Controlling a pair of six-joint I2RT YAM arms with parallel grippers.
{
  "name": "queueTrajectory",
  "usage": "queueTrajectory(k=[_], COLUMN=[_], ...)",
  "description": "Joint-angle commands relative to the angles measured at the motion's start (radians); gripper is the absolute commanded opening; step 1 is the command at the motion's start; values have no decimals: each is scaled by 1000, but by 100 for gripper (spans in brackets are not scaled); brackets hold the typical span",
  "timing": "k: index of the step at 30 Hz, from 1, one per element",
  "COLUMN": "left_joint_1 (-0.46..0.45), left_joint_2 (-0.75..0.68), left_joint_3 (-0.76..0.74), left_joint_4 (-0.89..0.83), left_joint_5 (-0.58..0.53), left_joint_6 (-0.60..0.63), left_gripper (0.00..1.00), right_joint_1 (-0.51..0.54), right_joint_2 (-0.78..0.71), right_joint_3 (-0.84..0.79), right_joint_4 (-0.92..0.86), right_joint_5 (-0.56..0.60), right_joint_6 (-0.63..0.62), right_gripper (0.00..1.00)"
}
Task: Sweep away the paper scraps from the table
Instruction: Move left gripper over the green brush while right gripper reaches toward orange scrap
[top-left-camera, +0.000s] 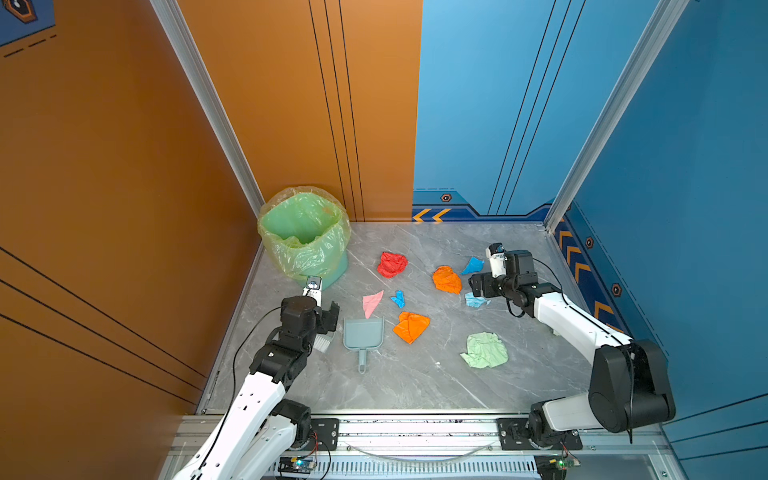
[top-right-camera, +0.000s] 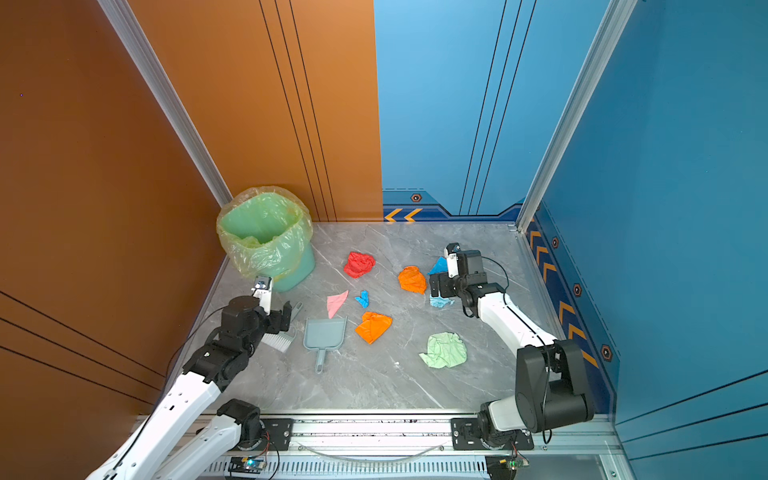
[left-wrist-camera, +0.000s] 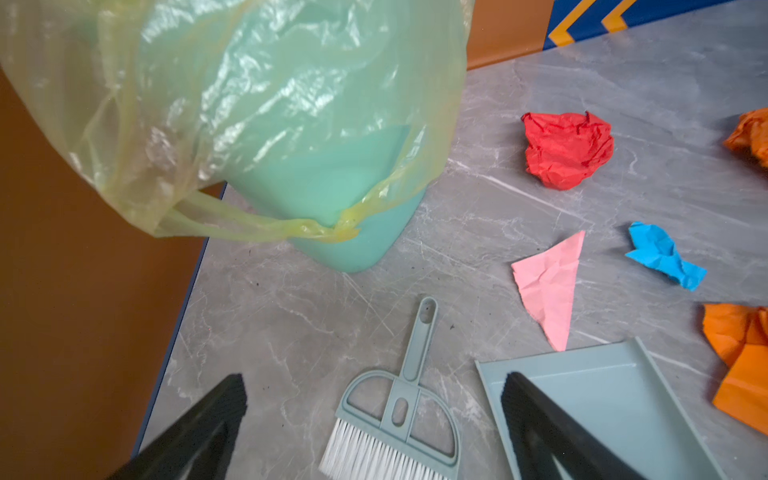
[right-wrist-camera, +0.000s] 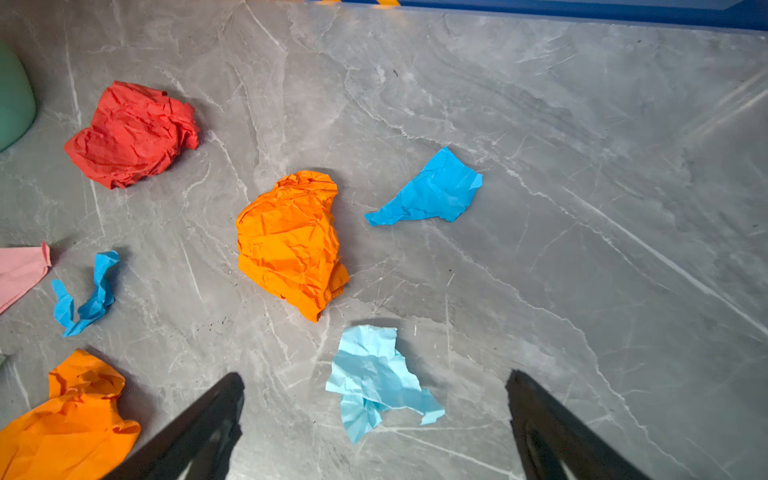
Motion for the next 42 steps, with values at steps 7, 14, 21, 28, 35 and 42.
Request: queueTrajectory(k=[7,14,21,28,35,42], left_joint_1=[-14,-24,-31,-29,-9,11], left_joint_2=[177,244,260,324,377,431], left_joint_3=[160,180,196,241,289,301], left_joint_4=[-234,-258,-300,-376,-469,-511], left_joint_5=[12,96,111,129,146,154], left_joint_6=[75,121,143,163,182,206], left_gripper=[98,98,98,98,97,97], right_joint_1=[62,118,156,179,193,203], right_joint_2=[49,108,162,179,168,175], right_joint_3=[141,202,243,278,298,305], right_joint_4=[-181,-232,-255,-291,-324,-323], right_joint_5=[-5,20,34,34,34,27], right_joint_6=[-21,-25,-23,-20,-20,-11], right_gripper=[100,100,100,100,100,100])
